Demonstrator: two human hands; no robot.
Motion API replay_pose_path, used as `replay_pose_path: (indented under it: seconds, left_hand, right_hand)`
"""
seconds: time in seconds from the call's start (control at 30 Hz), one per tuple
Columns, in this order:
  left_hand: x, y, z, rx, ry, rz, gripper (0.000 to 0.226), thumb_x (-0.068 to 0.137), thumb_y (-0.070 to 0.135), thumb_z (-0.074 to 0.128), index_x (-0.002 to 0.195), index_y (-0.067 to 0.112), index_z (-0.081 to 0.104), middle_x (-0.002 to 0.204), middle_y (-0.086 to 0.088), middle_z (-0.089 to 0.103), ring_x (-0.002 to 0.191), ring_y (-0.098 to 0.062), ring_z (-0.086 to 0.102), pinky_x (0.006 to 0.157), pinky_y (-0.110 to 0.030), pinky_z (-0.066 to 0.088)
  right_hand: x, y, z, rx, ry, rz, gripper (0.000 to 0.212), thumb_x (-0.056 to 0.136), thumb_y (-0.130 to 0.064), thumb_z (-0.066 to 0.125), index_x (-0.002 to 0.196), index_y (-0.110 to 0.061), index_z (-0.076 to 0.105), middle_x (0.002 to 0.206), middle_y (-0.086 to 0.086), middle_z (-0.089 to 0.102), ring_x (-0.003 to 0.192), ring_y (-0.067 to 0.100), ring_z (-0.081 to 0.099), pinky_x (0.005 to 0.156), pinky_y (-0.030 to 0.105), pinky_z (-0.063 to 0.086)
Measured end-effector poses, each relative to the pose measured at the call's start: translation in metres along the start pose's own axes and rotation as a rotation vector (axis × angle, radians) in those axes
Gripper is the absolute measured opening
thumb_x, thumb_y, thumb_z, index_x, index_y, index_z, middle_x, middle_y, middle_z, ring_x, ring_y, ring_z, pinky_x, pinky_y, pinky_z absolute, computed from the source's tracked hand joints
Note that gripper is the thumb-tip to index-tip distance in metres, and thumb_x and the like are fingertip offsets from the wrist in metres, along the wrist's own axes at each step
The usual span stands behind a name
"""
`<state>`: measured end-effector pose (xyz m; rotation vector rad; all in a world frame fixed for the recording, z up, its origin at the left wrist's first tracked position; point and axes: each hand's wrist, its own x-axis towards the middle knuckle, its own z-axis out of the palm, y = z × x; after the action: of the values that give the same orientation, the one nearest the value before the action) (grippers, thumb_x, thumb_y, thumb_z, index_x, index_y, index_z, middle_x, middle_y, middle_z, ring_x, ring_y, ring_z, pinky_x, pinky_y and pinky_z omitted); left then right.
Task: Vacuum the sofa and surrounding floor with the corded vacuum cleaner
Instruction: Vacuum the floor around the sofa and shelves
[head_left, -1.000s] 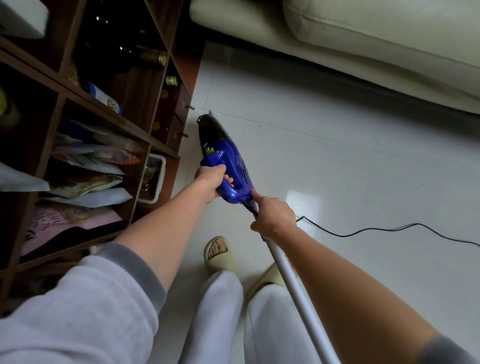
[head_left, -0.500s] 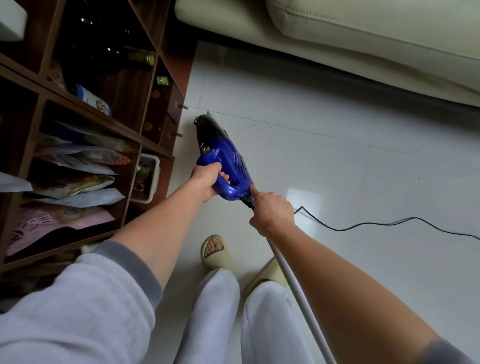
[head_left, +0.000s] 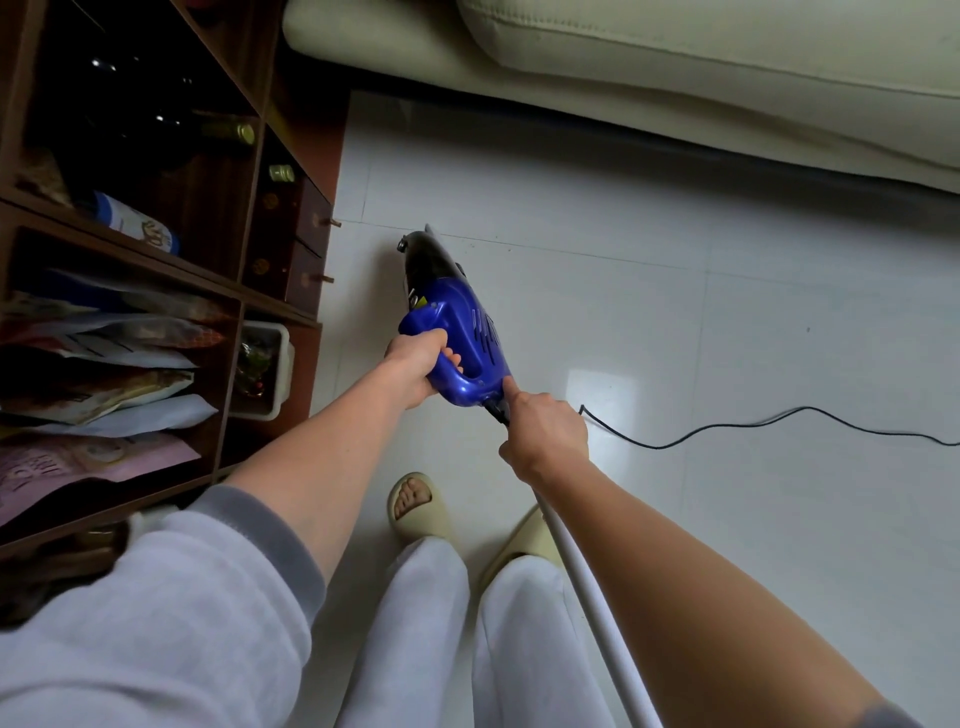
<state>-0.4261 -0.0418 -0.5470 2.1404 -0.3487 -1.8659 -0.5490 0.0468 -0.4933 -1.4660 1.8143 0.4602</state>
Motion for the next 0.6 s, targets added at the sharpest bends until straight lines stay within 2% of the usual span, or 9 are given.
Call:
replay_pose_path:
  seconds: [0.2, 0.6]
  left_hand:
    - [-0.006, -0.006, 0.022, 0.019, -0.035, -0.001, 0.01, 0.089, 0.003, 0.05, 0.08, 0.007, 0.053, 0.067, -0.005, 0.053, 0.061, -0.015, 0.055, 0.061, -0.028, 0.05]
    - [-0.021, -0.017, 0.064, 0.112, -0.077, 0.01, 0.011, 0.09, 0.004, 0.049, 0.08, 0.007, 0.053, 0.067, -0.005, 0.053, 0.059, -0.016, 0.054, 0.058, -0.028, 0.05]
  right_hand:
    - [-0.009, 0.02, 0.002, 0.031, 0.013, 0.04, 0.051, 0.083, -0.002, 0.051, 0.129, -0.018, 0.036, 0.085, 0.005, 0.049, 0.075, 0.028, 0.047, 0.06, 0.032, 0.037]
    - [-0.025, 0.056, 0.008, 0.109, 0.013, 0.114, 0.057, 0.082, -0.002, 0.054, 0.132, -0.02, 0.035, 0.087, 0.004, 0.049, 0.077, 0.027, 0.048, 0.062, 0.034, 0.047]
